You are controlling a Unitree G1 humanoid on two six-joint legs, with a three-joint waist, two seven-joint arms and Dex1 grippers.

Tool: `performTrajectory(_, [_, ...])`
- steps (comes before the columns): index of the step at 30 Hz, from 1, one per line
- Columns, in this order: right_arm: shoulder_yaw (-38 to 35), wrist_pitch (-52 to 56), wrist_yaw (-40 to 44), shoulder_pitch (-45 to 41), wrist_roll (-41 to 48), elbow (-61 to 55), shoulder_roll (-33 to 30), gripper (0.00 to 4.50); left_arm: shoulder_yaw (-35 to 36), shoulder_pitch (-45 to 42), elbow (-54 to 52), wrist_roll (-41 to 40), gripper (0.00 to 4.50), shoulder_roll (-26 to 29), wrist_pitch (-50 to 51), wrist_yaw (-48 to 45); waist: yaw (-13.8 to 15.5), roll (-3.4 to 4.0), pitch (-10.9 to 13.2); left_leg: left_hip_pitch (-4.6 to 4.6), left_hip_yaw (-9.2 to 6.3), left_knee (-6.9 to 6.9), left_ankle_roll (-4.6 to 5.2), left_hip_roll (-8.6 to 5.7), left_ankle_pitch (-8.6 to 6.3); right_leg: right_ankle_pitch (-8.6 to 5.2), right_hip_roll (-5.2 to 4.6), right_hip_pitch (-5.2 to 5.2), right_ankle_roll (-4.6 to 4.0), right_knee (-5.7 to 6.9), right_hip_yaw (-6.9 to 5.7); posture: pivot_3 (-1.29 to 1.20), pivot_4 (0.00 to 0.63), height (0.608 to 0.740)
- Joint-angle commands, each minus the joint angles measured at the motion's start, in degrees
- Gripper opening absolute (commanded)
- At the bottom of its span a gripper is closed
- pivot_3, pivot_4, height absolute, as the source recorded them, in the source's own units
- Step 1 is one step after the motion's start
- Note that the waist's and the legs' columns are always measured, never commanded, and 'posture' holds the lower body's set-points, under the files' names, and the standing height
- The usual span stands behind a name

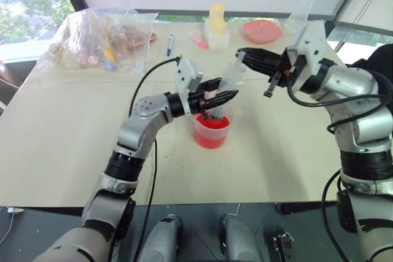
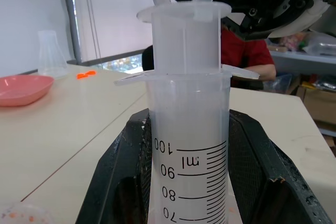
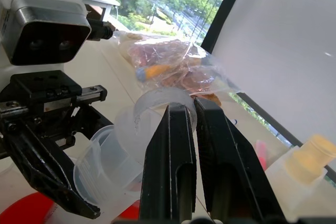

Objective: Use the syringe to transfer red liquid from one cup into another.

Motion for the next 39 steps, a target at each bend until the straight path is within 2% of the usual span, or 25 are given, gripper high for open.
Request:
performTrajectory(1, [-7.13,-3.79,-5.10,-6.33,0.01,-0.22,-0.50,0.08,-3.31,2.70,-0.04,1.54,1.46,0.42,2.23,-1.56,-0.04,0.00,0.00,0.00,0.00,0.00,0.00,0.00,0.00,0.00,0.00,0.00,0.00,0.00,0.00,0.00,0.150,0.740])
performTrajectory(9, [-6.58,-3.55,-3.52,-5.07,1.02,-0.08,-0.38,0.08,-3.04,2.52,-0.21,1.28,1.46,-0.11,2.26,-1.05,-0.02,0.00,0.00,0.00,0.00,0.00,0.00,0.00,0.00,0.00,0.00,0.00,0.00,0.00,0.00,0.00,0.150,0.740])
performTrajectory(12, [-6.80,-0.68,-1.36,-2.48,3.70,-1.84,-1.13,1.06,-1.10,1.09,-0.37,-0.42,1.46,-1.11,3.52,-0.08,0.01,0.00,0.00,0.00,0.00,0.00,0.00,0.00,0.00,0.00,0.00,0.00,0.00,0.00,0.00,0.00,0.150,0.740])
performTrajectory(16, [-9.04,3.38,-1.99,2.72,5.41,-6.77,-3.02,2.96,1.57,-0.68,-1.24,-2.05,1.46,-1.23,5.27,1.18,0.28,0.00,0.00,-0.01,-0.04,0.01,0.01,-0.01,-0.01,0.00,0.00,0.02,0.00,-0.01,-0.02,0.00,0.150,0.740])
performTrajectory(22, [-21.94,15.62,-5.87,8.63,21.41,-13.54,-5.16,2.96,8.41,-4.98,-5.45,-8.94,1.46,-1.10,11.73,4.26,0.28,0.00,0.00,-0.01,-0.07,0.01,0.02,0.01,-0.01,0.00,0.00,0.02,0.00,0.00,-0.02,0.00,0.150,0.740])
performTrajectory(24, [-24.03,17.22,-7.21,10.25,22.94,-14.51,-6.08,2.96,10.17,-8.35,-5.45,-9.92,1.46,-0.32,12.04,4.52,0.34,0.00,0.01,-0.02,-0.10,0.01,0.02,0.02,-0.01,0.00,0.00,0.03,0.00,0.01,-0.03,0.00,0.150,0.740])
performTrajectory(31, [-21.49,14.25,-7.54,10.48,19.88,-12.52,-7.23,2.96,12.58,-19.98,2.79,-10.63,1.46,1.39,9.56,0.63,0.17,0.01,0.00,0.03,0.00,0.01,0.03,-0.01,-0.02,0.00,0.01,0.08,0.00,0.00,-0.04,0.00,0.150,0.740])
performTrajectory(36, [-16.24,5.94,-6.68,5.86,12.10,-5.34,-6.35,2.96,10.34,-24.76,17.13,-2.64,1.46,2.46,-2.81,-2.53,-0.16,0.01,0.00,0.06,0.14,0.04,0.04,-0.08,-0.01,0.00,0.05,0.09,0.00,0.02,-0.04,0.00,0.150,0.740])
performTrajectory(39, [-11.63,-0.71,-6.26,1.45,6.39,0.65,-4.21,2.96,9.76,-27.04,29.47,2.48,1.46,2.40,-12.20,-3.03,-0.21,0.00,0.00,0.06,0.25,0.03,0.03,-0.06,-0.01,0.00,0.08,0.09,0.00,0.01,-0.04,0.00,0.150,0.740])
